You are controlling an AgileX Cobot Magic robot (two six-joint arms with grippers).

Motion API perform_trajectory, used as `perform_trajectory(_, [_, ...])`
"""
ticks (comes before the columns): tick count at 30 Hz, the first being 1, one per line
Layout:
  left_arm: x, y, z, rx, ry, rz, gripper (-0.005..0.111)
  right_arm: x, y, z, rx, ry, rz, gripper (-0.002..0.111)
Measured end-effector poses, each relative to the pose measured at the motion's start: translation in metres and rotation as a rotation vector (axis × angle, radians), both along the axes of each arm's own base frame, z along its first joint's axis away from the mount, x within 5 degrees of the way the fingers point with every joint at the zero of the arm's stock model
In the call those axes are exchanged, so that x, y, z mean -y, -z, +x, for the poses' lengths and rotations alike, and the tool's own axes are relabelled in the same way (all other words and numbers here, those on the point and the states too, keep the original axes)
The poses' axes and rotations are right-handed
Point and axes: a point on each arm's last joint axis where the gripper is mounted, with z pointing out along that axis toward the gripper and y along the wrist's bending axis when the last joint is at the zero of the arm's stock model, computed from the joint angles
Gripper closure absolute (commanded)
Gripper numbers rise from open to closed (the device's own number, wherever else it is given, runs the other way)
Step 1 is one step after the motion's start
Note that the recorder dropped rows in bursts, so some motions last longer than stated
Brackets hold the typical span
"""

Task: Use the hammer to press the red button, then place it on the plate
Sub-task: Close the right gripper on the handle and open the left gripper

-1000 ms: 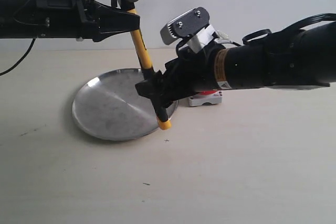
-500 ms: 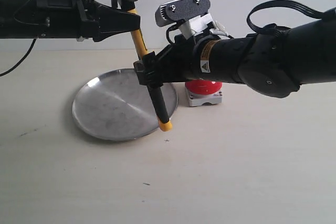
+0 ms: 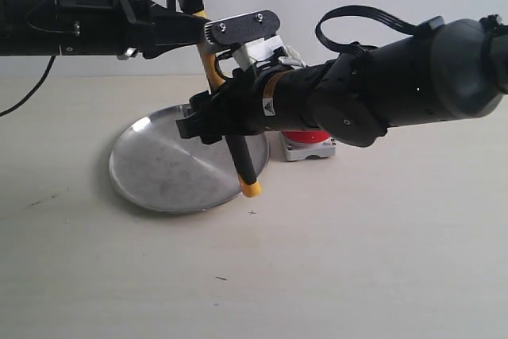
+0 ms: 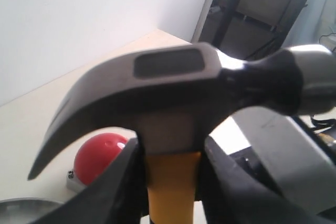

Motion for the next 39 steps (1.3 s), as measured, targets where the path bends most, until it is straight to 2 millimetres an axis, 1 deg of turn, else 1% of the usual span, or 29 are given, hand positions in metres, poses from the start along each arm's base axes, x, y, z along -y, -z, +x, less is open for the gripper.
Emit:
perform_trajectory(5, [0.009, 0.0, -0.003, 0.007, 0.015, 0.01, 0.107, -0.001, 0.006, 0.001, -0.026, 0.016, -0.004, 0.046])
perform_trajectory(15, [0.01, -0.003, 0.0, 0.018, -0.003, 0.018, 0.107, 0.005, 0.012, -0.001, -0.096, 0.05, -0.079, 0.046])
perform_trajectory(21, [0.011, -0.012, 0.004, 0.043, -0.011, 0.01, 0.107, 0.006, 0.013, -0.001, -0.103, 0.055, -0.083, 0.046])
perform_trajectory(28, [0.012, -0.022, 0.007, 0.019, -0.02, -0.024, 0.107, 0.004, 0.011, 0.0, -0.085, 0.047, -0.064, 0.046])
perform_trajectory(31, [0.006, -0.024, 0.01, -0.016, -0.037, -0.044, 0.107, 0.003, 0.01, 0.0, -0.072, 0.039, -0.054, 0.046])
perform_trajectory(36, [-0.018, -0.024, 0.019, -0.07, -0.099, -0.075, 0.107, 0.002, 0.008, 0.001, -0.056, 0.032, -0.035, 0.046])
perform_trajectory(39, [-0.028, -0.026, 0.02, -0.079, -0.095, -0.096, 0.107, 0.001, 0.007, 0.001, -0.048, 0.029, -0.026, 0.047])
